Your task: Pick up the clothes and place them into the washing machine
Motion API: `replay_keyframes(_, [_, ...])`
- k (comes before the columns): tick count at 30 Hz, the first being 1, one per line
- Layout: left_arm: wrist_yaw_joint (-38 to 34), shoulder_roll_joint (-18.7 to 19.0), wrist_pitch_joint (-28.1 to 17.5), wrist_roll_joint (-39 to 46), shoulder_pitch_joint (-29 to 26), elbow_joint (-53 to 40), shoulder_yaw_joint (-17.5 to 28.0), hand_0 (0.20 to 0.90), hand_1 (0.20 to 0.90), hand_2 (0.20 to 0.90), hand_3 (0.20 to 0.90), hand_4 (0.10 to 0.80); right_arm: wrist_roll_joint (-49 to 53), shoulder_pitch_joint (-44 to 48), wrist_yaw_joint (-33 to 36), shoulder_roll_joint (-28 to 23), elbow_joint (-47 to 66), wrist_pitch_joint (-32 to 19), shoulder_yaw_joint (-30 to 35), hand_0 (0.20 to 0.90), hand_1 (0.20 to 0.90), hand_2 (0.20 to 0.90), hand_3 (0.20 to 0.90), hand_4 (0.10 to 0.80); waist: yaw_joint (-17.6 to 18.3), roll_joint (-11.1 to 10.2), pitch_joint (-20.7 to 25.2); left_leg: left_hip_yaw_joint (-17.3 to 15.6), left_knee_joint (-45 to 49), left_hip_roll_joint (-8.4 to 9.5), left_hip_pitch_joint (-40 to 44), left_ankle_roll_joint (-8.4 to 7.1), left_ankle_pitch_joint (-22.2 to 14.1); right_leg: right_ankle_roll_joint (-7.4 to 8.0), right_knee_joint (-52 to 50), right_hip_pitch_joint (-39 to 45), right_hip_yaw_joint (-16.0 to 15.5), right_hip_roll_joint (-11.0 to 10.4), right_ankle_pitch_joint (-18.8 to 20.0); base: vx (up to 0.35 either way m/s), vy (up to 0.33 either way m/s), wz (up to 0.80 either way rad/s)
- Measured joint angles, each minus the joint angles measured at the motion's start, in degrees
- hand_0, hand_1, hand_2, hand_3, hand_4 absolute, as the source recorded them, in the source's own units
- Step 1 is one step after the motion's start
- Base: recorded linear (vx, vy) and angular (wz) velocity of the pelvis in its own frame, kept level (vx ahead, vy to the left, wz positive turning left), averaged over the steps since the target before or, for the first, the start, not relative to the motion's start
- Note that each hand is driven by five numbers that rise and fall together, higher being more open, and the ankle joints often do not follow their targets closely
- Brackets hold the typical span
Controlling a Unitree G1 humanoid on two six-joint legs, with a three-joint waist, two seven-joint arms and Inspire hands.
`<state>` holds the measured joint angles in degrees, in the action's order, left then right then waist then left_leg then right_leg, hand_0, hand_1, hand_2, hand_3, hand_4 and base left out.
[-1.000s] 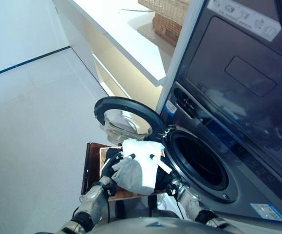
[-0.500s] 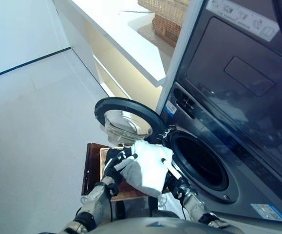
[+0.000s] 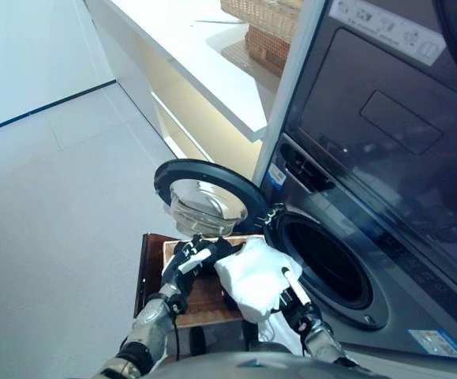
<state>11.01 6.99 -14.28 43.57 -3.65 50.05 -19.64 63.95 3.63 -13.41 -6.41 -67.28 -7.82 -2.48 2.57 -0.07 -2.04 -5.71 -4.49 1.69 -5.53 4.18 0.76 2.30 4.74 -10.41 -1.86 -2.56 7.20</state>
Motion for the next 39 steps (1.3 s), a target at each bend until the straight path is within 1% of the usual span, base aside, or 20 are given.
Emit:
replay_keyframes(3, [-0.3,0.04,0.0,0.04,0.01,0.06,0.65,0.9,0.9,0.9,0.9,0.8,0.82,0.34,1.17,0.25,-1.12,-1.28,1.01,0.2,0.2,0.2,0.2,0.3,-0.01,-0.01,0.0,-0.01,0.0,0.0,0.0,0.0,0.0,0.0,0.0,-0.01,0.01,0.0,0.0,0.0,0.0,0.0])
replay_keyframes(7, [-1.14,0.1,-0.18,0.98,0.04,0.06,0.9,0.9,0.9,0.9,0.9,0.8,3.13,0.33,2.12,0.96,-1.51,-1.73,2.82,0.2,0.2,0.2,0.2,0.3,-0.01,-0.01,0.0,-0.01,0.0,0.0,-0.06,0.0,0.0,0.0,0.0,-0.07,0.02,0.0,0.0,0.0,0.0,0.0])
replay_keyframes(9, [-1.16,0.07,-1.1,1.43,0.22,0.09,0.89,0.9,0.9,0.9,0.9,0.8,4.44,0.32,2.56,1.1,-1.6,-2.28,3.02,0.2,0.2,0.2,0.2,0.3,-0.01,0.0,0.01,-0.01,0.0,0.01,-0.2,0.0,-0.01,0.01,0.0,-0.17,0.01,-0.01,-0.01,-0.004,0.001,0.02])
replay_keyframes(12, [-1.2,0.14,-1.27,1.92,0.45,0.09,1.11,0.9,0.9,0.9,0.9,0.8,5.53,0.46,3.57,1.19,-1.56,-2.7,3.1,0.2,0.2,0.2,0.2,0.3,0.0,0.06,0.05,0.02,0.0,0.01,-0.51,0.0,0.0,0.0,0.0,-0.41,0.0,-0.01,-0.01,-0.003,0.003,0.04])
replay_keyframes(18, [-1.24,0.14,-2.05,2.24,2.57,0.01,1.15,0.9,0.9,0.9,0.9,0.8,8.89,0.75,4.66,1.31,-1.37,-3.61,3.43,0.2,0.2,0.2,0.2,0.3,-0.07,0.45,0.27,0.3,0.0,0.04,-1.3,0.07,0.06,0.05,0.0,-1.18,-0.15,-0.05,-0.03,-0.004,0.001,0.06])
replay_keyframes(20, [-1.23,0.12,-2.29,2.27,2.74,-0.05,1.16,0.9,0.9,0.9,0.9,0.8,10.27,0.9,4.88,1.71,-1.02,-3.94,5.19,0.2,0.2,0.2,0.2,0.3,-0.05,0.7,0.25,0.91,0.0,0.1,-1.61,0.18,0.13,0.08,0.0,-1.31,-0.42,-0.13,-0.06,0.005,-0.002,0.06])
replay_keyframes(27, [-1.24,0.11,-2.37,2.46,3.9,-0.13,1.56,0.9,0.9,0.9,0.9,0.8,12.7,2.56,6.26,1.75,-0.84,-6.26,7.41,0.2,0.2,0.2,0.2,0.3,-0.15,2.22,-0.3,0.98,-0.02,0.14,-2.23,0.23,0.19,0.08,0.0,-1.95,-0.52,-0.17,-0.06,0.002,-0.001,0.02])
replay_keyframes(29, [-1.24,0.08,-2.37,2.45,3.99,-0.13,1.57,0.9,0.9,0.9,0.9,0.8,13.17,3.25,6.87,1.55,-0.79,-7.35,7.48,0.2,0.2,0.2,0.2,0.3,-0.16,2.66,-0.68,0.99,-0.01,0.12,-2.24,0.23,0.19,0.09,0.0,-1.97,-0.56,-0.15,-0.06,0.001,-0.002,0.02])
replay_keyframes(34, [-1.24,0.11,-2.4,2.43,4.09,-0.2,1.57,0.9,0.9,0.9,0.9,0.8,13.46,4.45,8.36,0.79,1.65,-7.53,7.66,0.2,0.2,0.2,0.2,0.3,-0.22,3.35,-1.39,1.09,-0.02,0.11,-2.54,0.22,0.19,0.09,0.01,-2.16,-0.63,-0.15,-0.07,0.0,0.0,0.0])
replay_keyframes(39, [-1.24,0.18,-2.45,2.44,4.75,-0.72,1.55,0.9,0.9,0.9,0.9,0.8,16.85,7.04,9.16,0.91,3.14,-9.54,12.08,0.2,0.2,0.2,0.2,0.3,-0.33,3.74,-1.9,1.33,-0.02,0.12,-3.16,0.22,0.19,0.12,0.01,-2.73,-0.72,-0.16,-0.14,-0.004,-0.002,0.03])
